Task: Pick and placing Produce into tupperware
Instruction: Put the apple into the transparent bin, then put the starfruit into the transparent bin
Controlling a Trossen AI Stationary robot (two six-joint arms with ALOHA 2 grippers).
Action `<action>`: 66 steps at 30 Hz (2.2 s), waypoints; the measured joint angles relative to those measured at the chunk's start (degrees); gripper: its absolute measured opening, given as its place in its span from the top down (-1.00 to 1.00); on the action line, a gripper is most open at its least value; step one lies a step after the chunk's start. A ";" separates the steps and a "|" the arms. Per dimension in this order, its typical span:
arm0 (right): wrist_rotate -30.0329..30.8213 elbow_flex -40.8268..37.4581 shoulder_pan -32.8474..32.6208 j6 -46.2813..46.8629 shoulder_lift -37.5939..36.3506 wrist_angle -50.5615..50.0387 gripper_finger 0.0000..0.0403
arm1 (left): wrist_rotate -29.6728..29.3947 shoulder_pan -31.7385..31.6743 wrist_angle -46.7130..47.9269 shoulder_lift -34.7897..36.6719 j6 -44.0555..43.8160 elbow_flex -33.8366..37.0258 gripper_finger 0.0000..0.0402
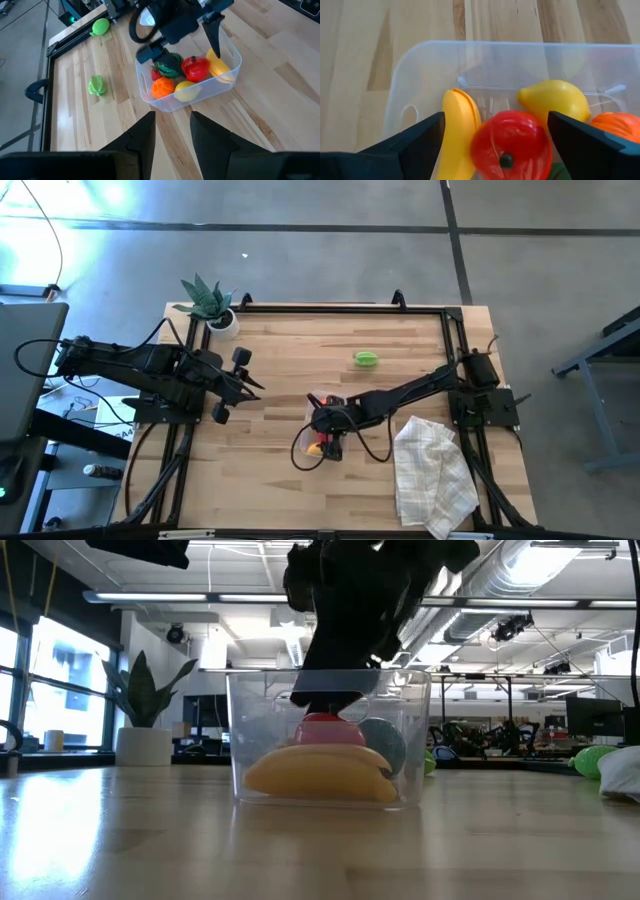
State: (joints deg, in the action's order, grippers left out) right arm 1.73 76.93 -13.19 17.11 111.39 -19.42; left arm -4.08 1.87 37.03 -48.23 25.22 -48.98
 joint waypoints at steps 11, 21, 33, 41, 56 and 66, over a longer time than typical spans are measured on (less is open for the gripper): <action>10.13 22.48 0.94 1.93 -3.29 -28.74 -0.71 | 0.00 0.00 -0.01 -0.02 0.00 0.00 0.45; 26.94 41.34 5.71 16.76 -3.30 -62.77 -0.71 | 0.01 0.00 -0.01 -0.02 0.00 0.01 0.45; 16.13 36.57 21.98 14.41 -3.82 -70.21 -0.71 | -0.01 0.00 0.01 -0.02 0.00 -0.01 0.45; 3.03 27.29 30.45 -6.83 -6.80 -60.79 -0.71 | 0.00 0.00 0.00 0.00 0.00 0.00 0.45; -7.86 -3.72 42.60 -26.45 -29.47 -36.56 -0.71 | 0.00 0.00 -0.01 0.00 0.00 0.00 0.45; -4.44 -8.13 42.60 -34.78 -26.99 -30.64 -0.71 | 0.01 0.00 -0.01 0.00 0.00 -0.01 0.45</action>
State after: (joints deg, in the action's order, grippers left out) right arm -2.71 68.80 29.41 -17.68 84.39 -50.06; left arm -4.08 1.87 37.01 -48.23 25.21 -48.99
